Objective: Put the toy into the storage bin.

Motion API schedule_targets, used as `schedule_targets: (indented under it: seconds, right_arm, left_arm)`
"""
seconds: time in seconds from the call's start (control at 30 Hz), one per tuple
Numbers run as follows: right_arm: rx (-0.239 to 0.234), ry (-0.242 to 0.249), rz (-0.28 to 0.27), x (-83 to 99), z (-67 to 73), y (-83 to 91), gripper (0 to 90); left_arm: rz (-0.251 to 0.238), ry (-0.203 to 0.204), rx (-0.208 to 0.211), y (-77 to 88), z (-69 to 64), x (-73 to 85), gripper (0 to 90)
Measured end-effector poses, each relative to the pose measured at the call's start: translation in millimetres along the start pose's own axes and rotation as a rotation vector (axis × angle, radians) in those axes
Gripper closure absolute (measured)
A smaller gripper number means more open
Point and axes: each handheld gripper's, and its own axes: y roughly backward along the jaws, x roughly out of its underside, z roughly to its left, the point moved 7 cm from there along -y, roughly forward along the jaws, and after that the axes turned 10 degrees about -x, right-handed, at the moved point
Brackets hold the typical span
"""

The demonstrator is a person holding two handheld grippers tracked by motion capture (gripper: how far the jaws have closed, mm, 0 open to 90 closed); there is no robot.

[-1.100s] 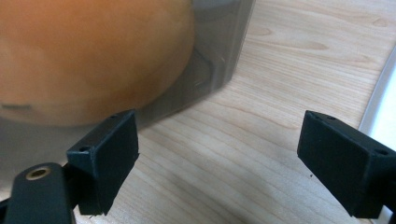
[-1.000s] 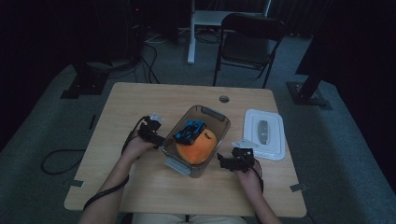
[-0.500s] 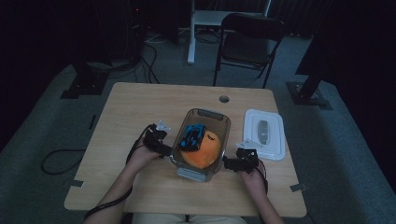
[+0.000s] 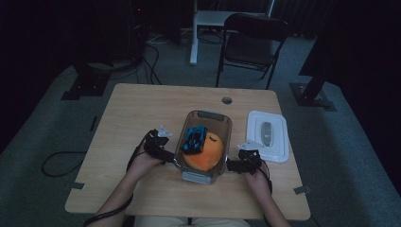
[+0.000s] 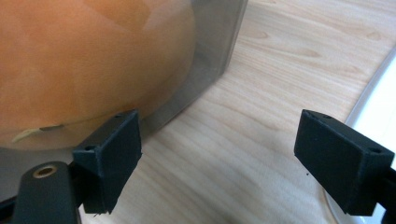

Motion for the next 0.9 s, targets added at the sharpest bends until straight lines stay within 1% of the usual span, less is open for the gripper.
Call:
schedule_targets:
  seconds: [0.1,0.27,0.37,0.4,0.43,0.47,0.5,0.6,0.67,0.7,0.73,0.77,0.8,0.83,0.87,0.9]
  right_arm:
    - [-0.003,0.001,-0.004,-2.4,-0.9,-3.3,15.5]
    - [-0.001,0.004,0.002,-5.8,-2.7,-9.7,15.6]
    - [-0.005,0.003,0.006,-6.5,-4.8,-11.1,15.3]
    - [-0.013,0.003,0.002,-7.1,-5.9,-10.7,14.2]
    - [-0.025,-0.011,-0.011,-8.4,-7.0,-9.2,14.1]
    - [-0.026,-0.028,-0.031,-10.1,-8.6,-6.4,14.1]
    - [-0.015,-0.037,-0.05,-11.7,-10.9,-3.0,14.1]
    - [0.029,-0.062,-0.084,-15.1,-19.6,8.9,13.7]
    - [0.056,-0.081,-0.102,-16.5,-27.0,17.6,12.9]
    - [0.078,-0.096,-0.105,-16.5,-31.3,21.7,12.3]
    - [0.115,-0.101,-0.1,-16.2,-36.1,25.1,12.1]
    - [0.146,-0.094,-0.084,-15.2,-40.7,27.9,12.0]
    - [0.164,-0.095,-0.074,-14.0,-44.6,30.7,10.7]
    - [0.175,-0.104,-0.081,-13.0,-48.2,34.5,10.6]
    - [0.17,-0.119,-0.098,-12.5,-50.9,38.3,10.6]
    - [0.181,-0.13,-0.097,-11.5,-54.7,41.1,10.6]
  left_arm:
    - [0.007,-0.002,-0.001,1.4,0.3,2.3,2.3]
    - [0.004,-0.017,-0.018,3.7,0.8,4.4,2.3]
    - [0.0,-0.001,-0.003,3.6,1.1,6.4,2.2]
    - [-0.004,0.003,0.003,3.4,0.9,7.2,2.2]
    - [-0.009,0.007,0.01,2.9,0.8,8.2,2.2]
    - [-0.01,0.01,0.016,2.5,0.7,9.6,2.2]
    - [-0.012,0.012,0.025,2.1,0.1,10.9,2.1]
    - [-0.014,0.002,0.023,2.6,0.1,14.7,2.2]
    - [-0.016,0.007,0.026,3.4,0.3,16.8,2.2]
    - [-0.02,0.005,0.025,3.6,0.4,17.7,2.2]
    - [-0.022,0.008,0.026,3.9,0.3,18.6,2.2]
    - [-0.018,0.005,0.027,3.8,0.5,19.9,2.2]
    - [-0.02,0.005,0.028,3.6,-0.1,20.7,2.2]
    - [-0.024,0.006,0.029,3.3,-0.7,21.2,2.2]
    - [-0.023,0.006,0.031,2.9,-1.3,21.5,2.2]
    - [-0.024,0.007,0.033,2.5,-1.9,21.0,2.2]
